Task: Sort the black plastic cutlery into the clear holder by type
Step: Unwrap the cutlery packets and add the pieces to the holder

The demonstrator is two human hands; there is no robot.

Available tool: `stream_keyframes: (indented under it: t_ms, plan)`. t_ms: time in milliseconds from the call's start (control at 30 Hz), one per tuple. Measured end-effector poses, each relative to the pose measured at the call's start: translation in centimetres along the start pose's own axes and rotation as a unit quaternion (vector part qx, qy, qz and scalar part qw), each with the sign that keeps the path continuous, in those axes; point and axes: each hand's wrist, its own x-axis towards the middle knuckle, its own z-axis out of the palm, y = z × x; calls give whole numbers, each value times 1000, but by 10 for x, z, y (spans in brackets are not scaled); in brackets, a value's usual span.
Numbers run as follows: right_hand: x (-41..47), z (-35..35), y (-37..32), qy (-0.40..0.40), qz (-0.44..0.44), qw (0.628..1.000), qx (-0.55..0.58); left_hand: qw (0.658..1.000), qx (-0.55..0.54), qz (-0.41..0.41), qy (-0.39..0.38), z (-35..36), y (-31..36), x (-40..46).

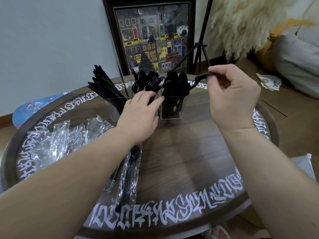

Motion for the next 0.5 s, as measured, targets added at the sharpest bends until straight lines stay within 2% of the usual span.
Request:
stream_keyframes:
  t_ms: [300, 500]
  plan:
    - [14, 19, 7, -62, -49, 996, -39, 1000, -10, -11, 4, 5, 0, 0]
    - [3, 32, 23, -168, -80, 976, -116, 1000, -21, -11, 19, 6, 0, -1]
